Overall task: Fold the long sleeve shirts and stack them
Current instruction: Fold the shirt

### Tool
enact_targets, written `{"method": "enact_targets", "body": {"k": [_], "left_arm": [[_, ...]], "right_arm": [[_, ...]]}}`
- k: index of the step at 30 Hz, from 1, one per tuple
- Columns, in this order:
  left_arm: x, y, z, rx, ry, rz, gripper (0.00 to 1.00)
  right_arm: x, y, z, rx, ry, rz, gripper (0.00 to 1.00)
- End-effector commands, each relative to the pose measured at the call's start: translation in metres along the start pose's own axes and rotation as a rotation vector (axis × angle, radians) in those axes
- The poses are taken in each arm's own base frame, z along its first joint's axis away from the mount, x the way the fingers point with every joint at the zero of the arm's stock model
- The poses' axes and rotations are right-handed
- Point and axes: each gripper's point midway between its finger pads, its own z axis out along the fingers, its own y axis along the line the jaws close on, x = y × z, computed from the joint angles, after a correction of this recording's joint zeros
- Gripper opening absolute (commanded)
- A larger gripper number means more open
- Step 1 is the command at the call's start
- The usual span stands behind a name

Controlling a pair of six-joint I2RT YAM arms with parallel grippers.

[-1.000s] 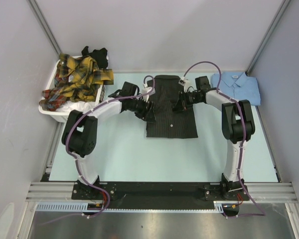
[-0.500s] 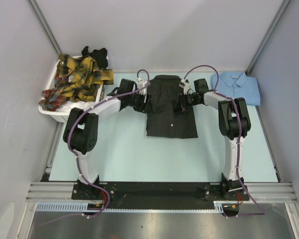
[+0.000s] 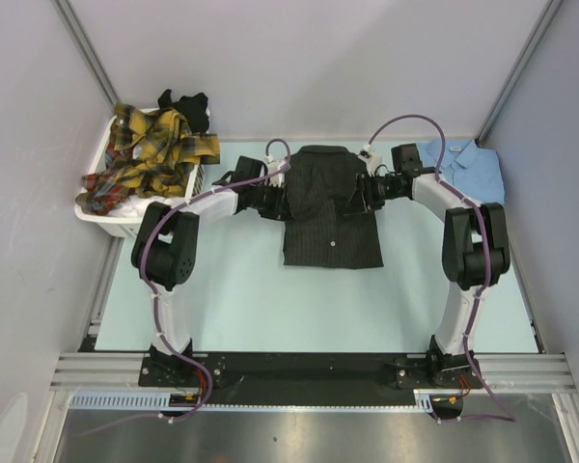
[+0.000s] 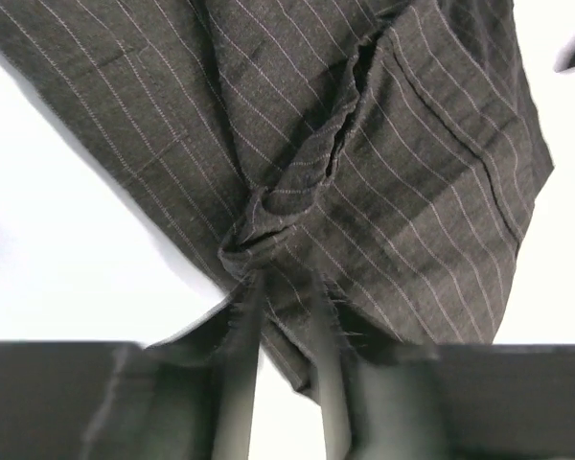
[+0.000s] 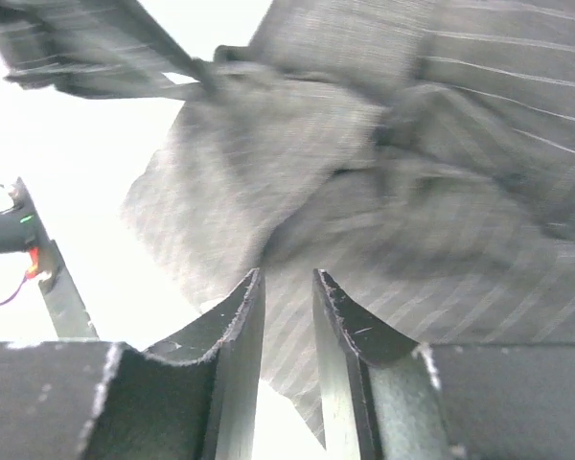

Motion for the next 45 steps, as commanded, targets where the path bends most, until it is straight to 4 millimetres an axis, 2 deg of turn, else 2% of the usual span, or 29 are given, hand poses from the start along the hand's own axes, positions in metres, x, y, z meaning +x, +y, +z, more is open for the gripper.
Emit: {"method": "enact_targets", "body": {"k": [1, 2, 5, 8, 10, 15, 16, 17, 18, 20, 21, 23, 24, 25, 27, 28, 29, 31, 32, 33, 34, 35, 36, 37, 38, 39, 40, 43, 45], "left_arm": [[-0.032, -0.016, 0.0, 0.078, -0.085, 0.035, 0.18], [-0.036, -0.014, 0.0, 0.066, -0.1, 0.046, 0.14], [-0.046, -0.009, -0.002, 0.032, -0.13, 0.068, 0.01], [-0.049, -0.003, -0.009, -0.011, -0.167, 0.088, 0.0], [-0.054, -0.002, -0.014, -0.025, -0.2, 0.11, 0.0], [-0.044, 0.017, -0.012, -0.099, -0.179, 0.106, 0.0], [-0.042, 0.019, -0.012, -0.103, -0.18, 0.101, 0.02], [-0.04, 0.023, -0.013, -0.109, -0.176, 0.084, 0.08], [-0.042, 0.022, -0.017, -0.099, -0.184, 0.08, 0.29], [-0.044, 0.02, -0.025, -0.091, -0.198, 0.084, 0.47], [-0.054, 0.013, -0.038, -0.084, -0.23, 0.106, 0.57], [-0.056, -0.005, -0.05, -0.016, -0.241, 0.128, 0.64], [-0.064, -0.023, -0.068, 0.025, -0.274, 0.157, 0.75], [-0.058, -0.044, -0.076, 0.114, -0.258, 0.172, 0.79], [-0.041, -0.071, -0.086, 0.199, -0.229, 0.149, 0.83], [-0.035, -0.095, -0.099, 0.272, -0.229, 0.162, 0.84], [-0.015, -0.105, -0.097, 0.31, -0.187, 0.104, 0.86], [0.003, -0.139, -0.096, 0.402, -0.163, 0.095, 0.87], [0.023, -0.149, -0.091, 0.444, -0.115, 0.024, 0.97], [0.027, -0.169, -0.085, 0.496, -0.121, 0.046, 0.99], [0.035, -0.175, -0.078, 0.522, -0.104, 0.021, 1.0], [0.053, -0.184, -0.07, 0.554, -0.049, -0.057, 0.99], [0.05, -0.19, -0.067, 0.584, -0.066, -0.056, 0.99], [0.061, -0.189, -0.056, 0.591, -0.019, -0.156, 0.99], [0.065, -0.196, -0.052, 0.621, -0.009, -0.178, 0.99], [0.059, -0.204, -0.051, 0.664, -0.047, -0.161, 0.99], [0.064, -0.206, -0.047, 0.676, -0.025, -0.207, 0.99], [0.071, -0.193, -0.025, 0.662, -0.011, -0.247, 0.99], [0.068, -0.168, -0.01, 0.641, -0.026, -0.285, 0.99]], "right_arm": [[0.001, 0.063, -0.017, -0.157, 0.013, -0.035, 0.32], [0.005, 0.075, -0.012, -0.198, 0.031, -0.034, 0.32], [0.017, 0.092, -0.002, -0.26, 0.062, -0.012, 0.33], [0.026, 0.098, 0.014, -0.291, 0.088, 0.012, 0.33], [0.028, 0.093, 0.024, -0.293, 0.089, 0.013, 0.33], [0.043, 0.048, 0.056, -0.235, 0.11, 0.106, 0.33], [0.044, 0.042, 0.063, -0.23, 0.104, 0.113, 0.33], [0.045, 0.036, 0.066, -0.227, 0.104, 0.126, 0.35], [0.049, 0.03, 0.074, -0.226, 0.117, 0.167, 0.37], [0.048, 0.029, 0.078, -0.238, 0.105, 0.177, 0.39], [0.044, 0.032, 0.076, -0.241, 0.094, 0.189, 0.43], [0.036, 0.039, 0.068, -0.259, 0.069, 0.18, 0.47], [0.023, 0.052, 0.054, -0.274, 0.04, 0.164, 0.51], [0.015, 0.06, 0.04, -0.3, 0.019, 0.164, 0.54], [0.006, 0.075, 0.017, -0.317, -0.01, 0.152, 0.62], [0.001, 0.093, -0.006, -0.339, -0.039, 0.125, 0.66], [0.002, 0.1, -0.014, -0.349, -0.041, 0.128, 0.75], [0.012, 0.118, -0.032, -0.379, -0.029, 0.143, 0.85], [0.027, 0.121, -0.033, -0.388, -0.005, 0.182, 0.95], [0.036, 0.123, -0.034, -0.397, 0.005, 0.202, 1.0], [0.042, 0.128, -0.037, -0.418, 0.02, 0.244, 1.0], [0.06, 0.127, -0.033, -0.427, 0.048, 0.296, 1.0], [0.062, 0.127, -0.032, -0.438, 0.044, 0.297, 1.0], [0.066, 0.128, -0.03, -0.45, 0.056, 0.332, 1.0], [0.075, 0.129, -0.027, -0.462, 0.07, 0.339, 1.0], [0.077, 0.129, -0.024, -0.47, 0.07, 0.331, 1.0], [0.081, 0.128, -0.021, -0.478, 0.08, 0.348, 1.0], [0.094, 0.111, -0.008, -0.474, 0.107, 0.416, 1.0], [0.095, 0.086, -0.002, -0.452, 0.08, 0.439, 1.0]]}}
